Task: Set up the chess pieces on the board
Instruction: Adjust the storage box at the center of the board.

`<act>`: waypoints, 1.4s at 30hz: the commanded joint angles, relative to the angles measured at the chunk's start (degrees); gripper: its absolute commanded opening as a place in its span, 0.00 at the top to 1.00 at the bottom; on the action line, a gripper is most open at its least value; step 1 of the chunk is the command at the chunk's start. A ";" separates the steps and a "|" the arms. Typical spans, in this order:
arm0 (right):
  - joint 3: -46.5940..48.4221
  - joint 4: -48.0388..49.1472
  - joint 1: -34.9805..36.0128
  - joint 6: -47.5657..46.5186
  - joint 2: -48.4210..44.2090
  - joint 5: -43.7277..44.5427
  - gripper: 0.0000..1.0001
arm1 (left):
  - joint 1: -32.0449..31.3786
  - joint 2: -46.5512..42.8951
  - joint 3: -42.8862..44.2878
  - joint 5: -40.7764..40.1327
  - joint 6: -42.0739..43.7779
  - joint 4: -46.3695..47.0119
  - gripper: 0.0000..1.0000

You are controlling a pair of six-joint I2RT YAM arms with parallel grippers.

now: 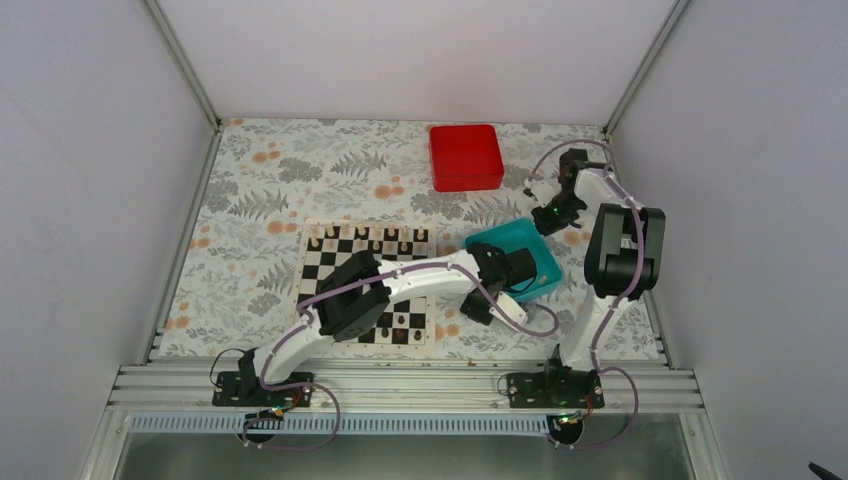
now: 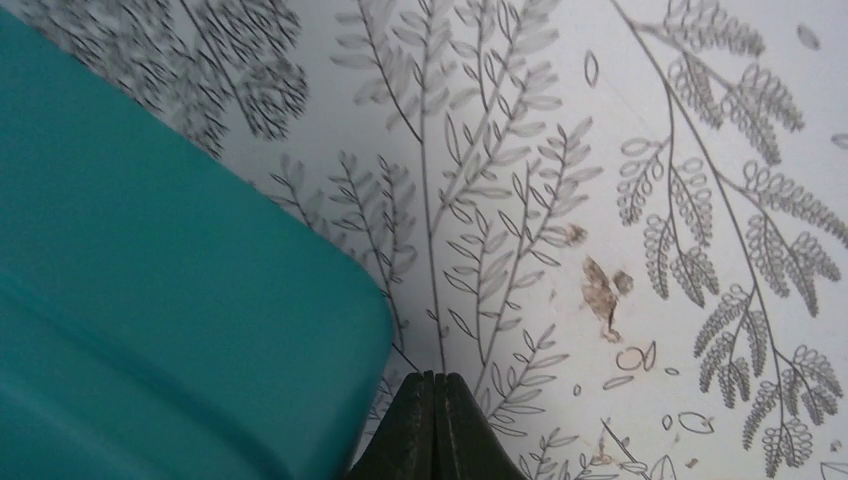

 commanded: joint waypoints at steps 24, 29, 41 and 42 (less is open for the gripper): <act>5.98 -6.52 10.73 -6.92 3.04 -2.19 0.95 | -6.46 12.77 26.02 4.15 0.71 -8.47 0.98; 6.57 -6.75 10.27 -6.37 1.96 -1.83 0.95 | -7.38 2.87 14.23 1.90 0.57 -7.49 0.98; 4.16 -3.55 6.59 -3.56 -2.57 1.50 0.95 | 0.25 -19.53 -8.08 -7.07 -2.04 2.21 0.98; 2.96 -3.71 6.28 -3.55 -4.36 1.90 0.95 | 1.57 -20.45 -8.60 -7.24 -1.86 2.79 0.98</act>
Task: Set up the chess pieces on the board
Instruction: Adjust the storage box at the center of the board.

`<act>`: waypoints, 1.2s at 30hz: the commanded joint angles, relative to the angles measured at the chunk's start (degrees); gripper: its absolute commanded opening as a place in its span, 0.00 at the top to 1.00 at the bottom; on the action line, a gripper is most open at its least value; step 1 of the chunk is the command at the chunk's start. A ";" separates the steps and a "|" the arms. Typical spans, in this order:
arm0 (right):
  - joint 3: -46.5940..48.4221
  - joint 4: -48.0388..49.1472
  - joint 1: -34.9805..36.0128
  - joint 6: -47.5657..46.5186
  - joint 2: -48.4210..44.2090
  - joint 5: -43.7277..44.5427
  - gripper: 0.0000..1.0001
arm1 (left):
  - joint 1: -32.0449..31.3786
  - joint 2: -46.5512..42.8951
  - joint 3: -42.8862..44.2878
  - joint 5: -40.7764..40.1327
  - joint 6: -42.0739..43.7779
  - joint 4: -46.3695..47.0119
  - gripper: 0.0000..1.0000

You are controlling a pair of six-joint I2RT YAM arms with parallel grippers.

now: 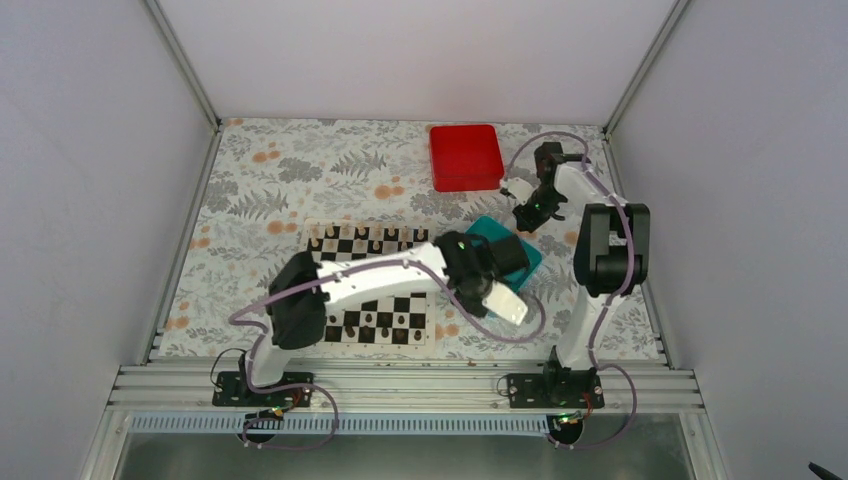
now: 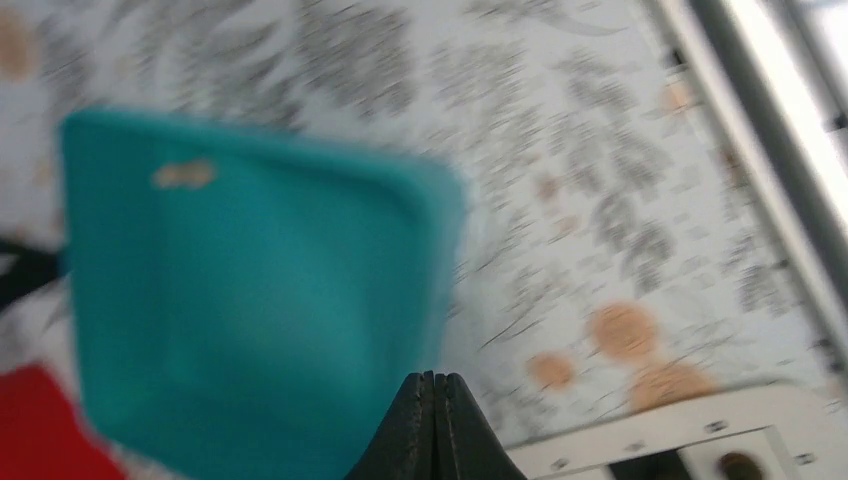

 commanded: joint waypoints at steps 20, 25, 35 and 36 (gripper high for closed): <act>-22.45 -1.82 -1.76 4.68 -26.97 3.73 0.96 | 19.24 3.15 0.09 -9.69 2.03 19.24 0.61; -24.30 -0.72 -1.81 6.29 -29.18 4.39 0.89 | 20.47 7.48 4.70 -9.84 2.51 17.99 0.56; -26.50 2.65 -1.80 6.83 -27.97 7.75 0.88 | 22.66 13.54 7.39 -11.96 3.15 16.90 0.56; -26.91 3.20 -1.82 6.96 -27.82 7.86 0.88 | 22.75 13.57 7.36 -11.77 3.10 16.76 0.56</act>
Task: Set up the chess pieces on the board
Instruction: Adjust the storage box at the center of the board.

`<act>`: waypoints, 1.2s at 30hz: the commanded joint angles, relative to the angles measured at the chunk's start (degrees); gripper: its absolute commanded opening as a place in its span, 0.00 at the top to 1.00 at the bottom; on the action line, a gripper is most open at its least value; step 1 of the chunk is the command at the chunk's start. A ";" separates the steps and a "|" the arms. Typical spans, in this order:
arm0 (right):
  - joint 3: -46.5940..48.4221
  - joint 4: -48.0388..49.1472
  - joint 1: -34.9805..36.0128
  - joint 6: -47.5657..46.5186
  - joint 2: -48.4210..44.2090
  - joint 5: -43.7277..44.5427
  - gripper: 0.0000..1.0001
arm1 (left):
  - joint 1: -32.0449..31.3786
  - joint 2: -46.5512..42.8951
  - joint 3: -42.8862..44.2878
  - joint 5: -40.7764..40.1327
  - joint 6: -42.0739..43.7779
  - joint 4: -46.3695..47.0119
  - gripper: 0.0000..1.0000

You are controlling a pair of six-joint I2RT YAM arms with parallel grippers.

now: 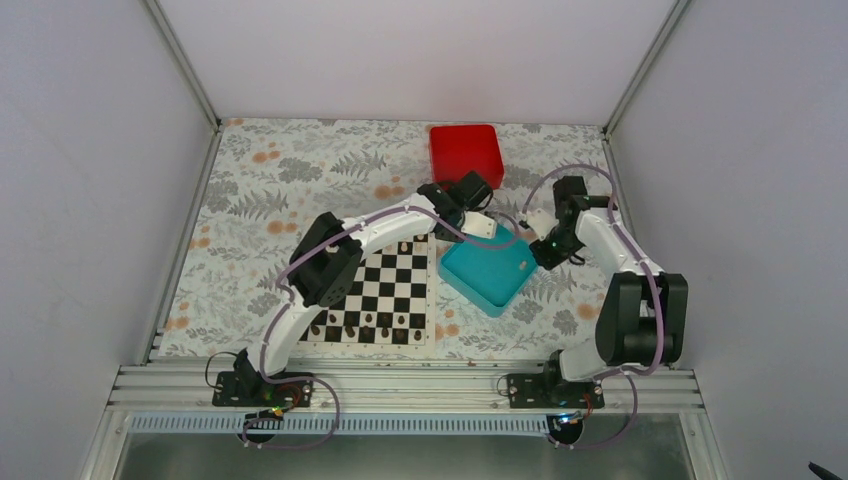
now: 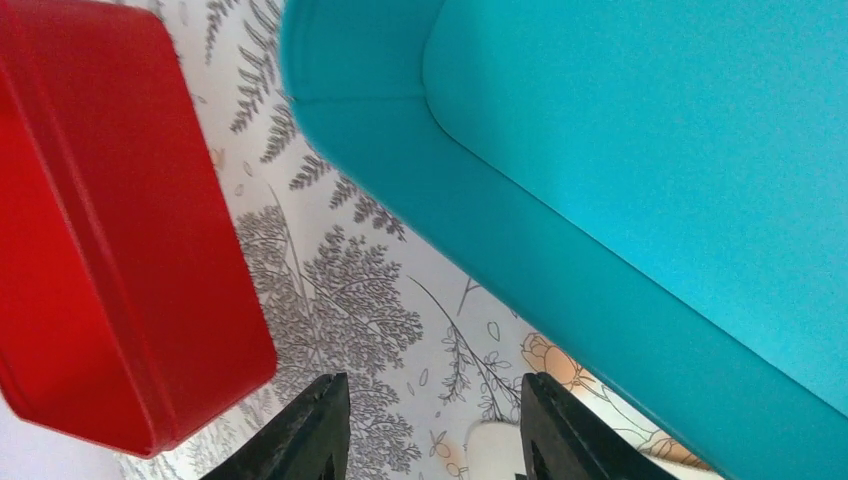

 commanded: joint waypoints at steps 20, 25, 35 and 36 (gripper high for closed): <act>4.06 7.04 0.35 1.62 8.56 4.07 0.94 | 0.56 0.57 1.97 11.05 -1.03 -12.53 0.62; 6.71 7.39 0.41 0.47 10.83 4.58 0.94 | -0.99 -1.78 -0.43 13.57 -1.40 -14.00 0.63; 11.14 6.78 0.38 -0.61 14.25 2.88 0.95 | -5.18 -4.64 -4.01 11.06 -2.75 -13.16 0.63; 11.16 7.11 0.37 -0.55 13.39 3.31 0.94 | -5.21 -5.18 -4.36 10.18 -2.85 -12.45 0.63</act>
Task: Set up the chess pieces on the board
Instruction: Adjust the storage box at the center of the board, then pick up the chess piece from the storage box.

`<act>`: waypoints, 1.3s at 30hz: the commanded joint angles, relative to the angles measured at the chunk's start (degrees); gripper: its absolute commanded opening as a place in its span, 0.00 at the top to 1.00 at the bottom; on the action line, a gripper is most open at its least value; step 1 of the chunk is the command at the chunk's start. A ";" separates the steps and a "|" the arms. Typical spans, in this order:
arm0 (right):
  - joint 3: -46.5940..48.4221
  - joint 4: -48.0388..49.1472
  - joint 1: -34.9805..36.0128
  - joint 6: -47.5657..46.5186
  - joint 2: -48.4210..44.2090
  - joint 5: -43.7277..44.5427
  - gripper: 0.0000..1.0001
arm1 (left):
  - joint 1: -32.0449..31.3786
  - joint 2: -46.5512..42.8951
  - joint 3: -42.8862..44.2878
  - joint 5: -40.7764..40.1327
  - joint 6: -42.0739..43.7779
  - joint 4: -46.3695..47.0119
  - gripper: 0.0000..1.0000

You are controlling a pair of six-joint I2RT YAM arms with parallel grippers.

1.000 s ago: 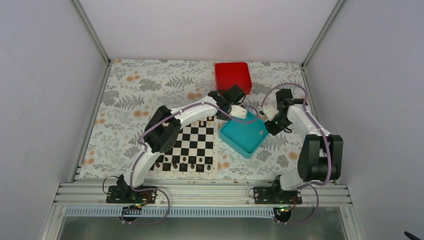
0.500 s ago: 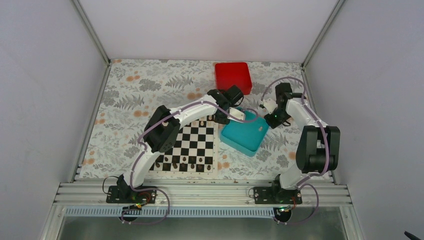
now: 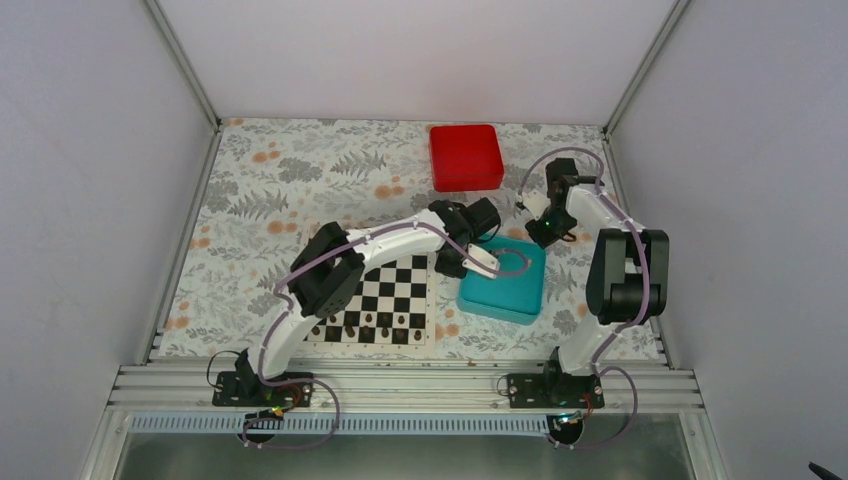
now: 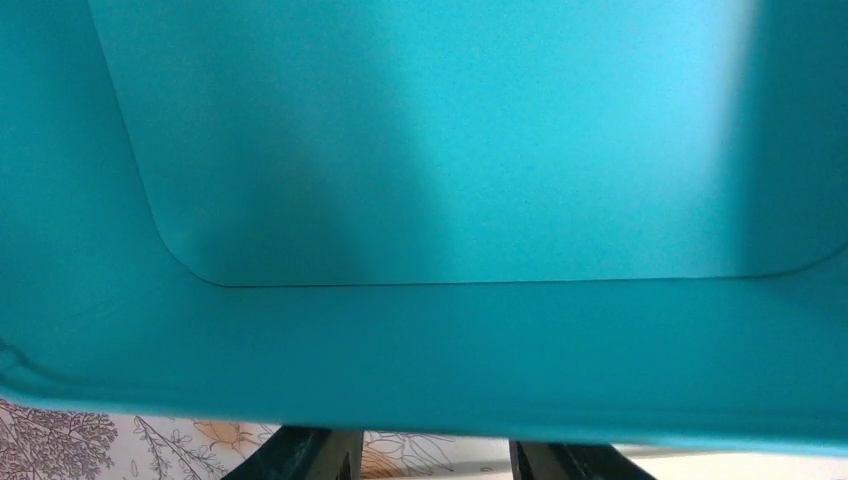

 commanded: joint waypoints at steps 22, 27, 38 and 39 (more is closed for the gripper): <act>-5.97 -8.47 3.39 -0.84 -13.48 -3.75 0.51 | 13.53 -22.42 -0.79 -12.60 1.89 2.41 0.00; -7.43 -5.21 3.70 -0.45 -10.82 -1.66 0.51 | 20.79 -28.79 -5.17 -12.36 1.11 8.09 0.00; -7.28 0.43 -0.60 0.63 -19.29 -6.27 0.19 | 9.89 -29.85 -4.07 0.49 -2.22 9.96 0.00; -7.58 1.23 -1.38 0.69 -20.40 -6.58 0.15 | 8.13 -28.95 -3.24 2.81 -2.84 10.44 0.00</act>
